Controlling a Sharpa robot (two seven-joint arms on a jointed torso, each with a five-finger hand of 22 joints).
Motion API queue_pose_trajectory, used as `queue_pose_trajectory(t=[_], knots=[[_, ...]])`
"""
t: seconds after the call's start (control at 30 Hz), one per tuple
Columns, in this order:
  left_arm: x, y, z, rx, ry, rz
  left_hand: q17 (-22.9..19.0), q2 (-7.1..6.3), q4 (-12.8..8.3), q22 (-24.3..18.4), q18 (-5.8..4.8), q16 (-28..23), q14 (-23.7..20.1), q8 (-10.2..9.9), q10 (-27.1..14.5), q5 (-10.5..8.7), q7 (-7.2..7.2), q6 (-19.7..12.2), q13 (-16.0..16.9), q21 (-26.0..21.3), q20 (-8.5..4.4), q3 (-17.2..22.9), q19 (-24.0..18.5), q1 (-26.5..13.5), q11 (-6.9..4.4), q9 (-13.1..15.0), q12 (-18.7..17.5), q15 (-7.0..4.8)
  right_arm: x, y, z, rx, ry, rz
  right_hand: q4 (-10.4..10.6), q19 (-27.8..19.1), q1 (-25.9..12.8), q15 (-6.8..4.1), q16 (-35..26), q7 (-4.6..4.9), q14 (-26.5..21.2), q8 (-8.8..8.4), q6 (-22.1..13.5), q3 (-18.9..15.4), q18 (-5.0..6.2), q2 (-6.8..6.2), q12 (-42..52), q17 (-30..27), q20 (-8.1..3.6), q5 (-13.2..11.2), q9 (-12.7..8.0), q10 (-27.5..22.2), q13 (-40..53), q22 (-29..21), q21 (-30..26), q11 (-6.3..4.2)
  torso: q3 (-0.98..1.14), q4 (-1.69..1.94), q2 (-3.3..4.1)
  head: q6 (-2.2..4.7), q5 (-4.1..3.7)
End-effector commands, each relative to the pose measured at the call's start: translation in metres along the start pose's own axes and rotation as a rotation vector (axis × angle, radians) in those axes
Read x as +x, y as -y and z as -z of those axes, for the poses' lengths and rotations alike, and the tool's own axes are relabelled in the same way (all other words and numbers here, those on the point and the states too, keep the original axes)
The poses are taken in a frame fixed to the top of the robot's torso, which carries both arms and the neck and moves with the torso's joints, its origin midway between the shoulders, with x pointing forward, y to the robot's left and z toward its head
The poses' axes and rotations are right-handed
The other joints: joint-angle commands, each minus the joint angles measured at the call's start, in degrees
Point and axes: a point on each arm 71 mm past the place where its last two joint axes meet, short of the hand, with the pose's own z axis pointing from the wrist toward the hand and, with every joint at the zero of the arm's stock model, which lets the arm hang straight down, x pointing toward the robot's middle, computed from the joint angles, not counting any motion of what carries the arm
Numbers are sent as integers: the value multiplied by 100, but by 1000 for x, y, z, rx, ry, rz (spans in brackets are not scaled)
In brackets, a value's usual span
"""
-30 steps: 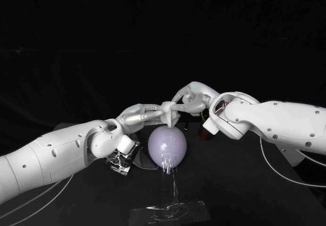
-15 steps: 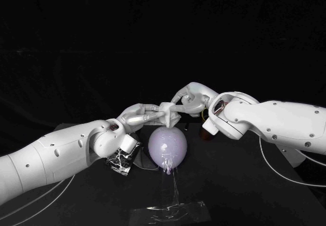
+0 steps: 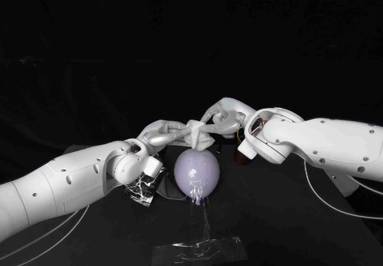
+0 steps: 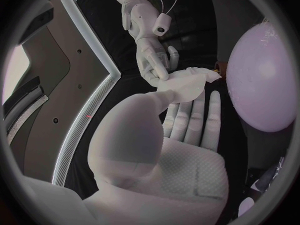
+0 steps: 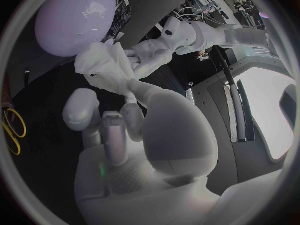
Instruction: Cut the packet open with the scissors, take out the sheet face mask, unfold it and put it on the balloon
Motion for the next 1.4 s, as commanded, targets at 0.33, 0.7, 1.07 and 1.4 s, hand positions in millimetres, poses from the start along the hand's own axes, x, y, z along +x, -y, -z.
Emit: queue_pose_trajectory(t=[0.33, 0.7, 1.07, 1.4], knots=[[4, 5, 0, 59, -64, 76, 22, 83, 64, -43, 100, -3, -3, 69, 101, 11, -114, 85, -18, -26, 6, 25, -7, -18, -12, 30, -68, 13, -1, 3, -5, 18, -6, 18, -12, 29, -59, -25, 23, 5, 616, 65, 16, 42, 99, 29, -55, 1506, 1, 22, 541, 137, 460, 413, -82, -109, -3, 3, 1, 0, 9], [8, 6, 1, 57, -99, 96, 37, 101, 57, -52, 118, -5, 7, 101, 145, 11, -173, 133, -18, -41, 11, 39, -17, 8, -20, 56, -97, 4, -3, 2, -7, 24, 30, -30, 452, -516, -739, 288, -219, 449, 468, -588, -935, -590, 231, -495, -1377, 1134, 219, 28, 230, -704, -370, 12, -1360, 274, 0, 3, 2, 10, 10], [5, 5, 2, 50, -58, 130, 175, 93, 82, 39, 201, 135, 278, 93, 262, 14, -169, 131, -20, 221, -7, 33, 470, 17, -27, 109, -231, -66, -16, 10, -3, 11, 104, 1, 603, -836, -554, 398, -440, 552, 287, -824, -1102, -894, 356, -486, -2032, 809, 368, 42, 110, -1241, -877, -247, -2117, 380, -2, 4, 1, 19, 11], [2, 5, 5, 38, -18, 137, 306, 46, 17, 100, 222, 309, 564, 85, 334, 15, -41, 144, -15, 393, -101, 18, 743, 73, -96, 137, -298, -170, -25, 13, 12, -28, 213, 27, 622, -255, -264, 257, -96, 366, 540, -617, -543, -889, 223, -261, -948, 1307, 301, 353, 150, -541, -249, 164, -940, 213, 0, 7, 8, 12, 8]])
